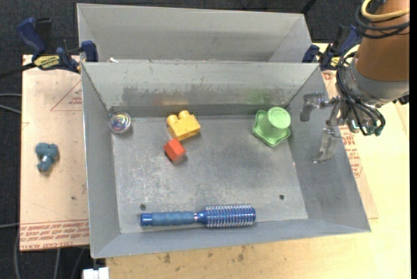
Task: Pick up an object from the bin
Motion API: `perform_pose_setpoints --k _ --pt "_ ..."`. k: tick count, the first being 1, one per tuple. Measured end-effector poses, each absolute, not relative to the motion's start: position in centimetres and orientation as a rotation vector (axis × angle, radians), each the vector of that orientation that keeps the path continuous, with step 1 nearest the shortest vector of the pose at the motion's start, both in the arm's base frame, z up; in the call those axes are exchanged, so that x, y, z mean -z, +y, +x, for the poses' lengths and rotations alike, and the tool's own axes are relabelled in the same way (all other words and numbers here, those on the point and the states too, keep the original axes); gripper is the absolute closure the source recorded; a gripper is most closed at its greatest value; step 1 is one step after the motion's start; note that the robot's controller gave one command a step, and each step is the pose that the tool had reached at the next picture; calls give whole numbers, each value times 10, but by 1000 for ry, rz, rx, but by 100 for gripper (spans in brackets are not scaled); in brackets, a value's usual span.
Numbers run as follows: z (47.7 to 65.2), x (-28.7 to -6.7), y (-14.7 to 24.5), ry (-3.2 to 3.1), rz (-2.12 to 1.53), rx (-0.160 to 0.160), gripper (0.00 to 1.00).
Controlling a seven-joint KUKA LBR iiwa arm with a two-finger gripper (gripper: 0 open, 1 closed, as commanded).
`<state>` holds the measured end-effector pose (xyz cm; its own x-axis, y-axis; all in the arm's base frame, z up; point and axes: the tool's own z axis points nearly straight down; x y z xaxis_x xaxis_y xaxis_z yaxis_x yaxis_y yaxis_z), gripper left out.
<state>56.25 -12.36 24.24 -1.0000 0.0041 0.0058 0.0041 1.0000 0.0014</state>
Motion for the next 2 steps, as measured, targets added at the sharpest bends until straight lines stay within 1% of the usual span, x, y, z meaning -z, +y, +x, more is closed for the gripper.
perform_pose_setpoints --k 1,2 --pt "628 -98 -138 -3157 -269 -5 0" --pt "646 -103 -121 -3090 -610 2 0"
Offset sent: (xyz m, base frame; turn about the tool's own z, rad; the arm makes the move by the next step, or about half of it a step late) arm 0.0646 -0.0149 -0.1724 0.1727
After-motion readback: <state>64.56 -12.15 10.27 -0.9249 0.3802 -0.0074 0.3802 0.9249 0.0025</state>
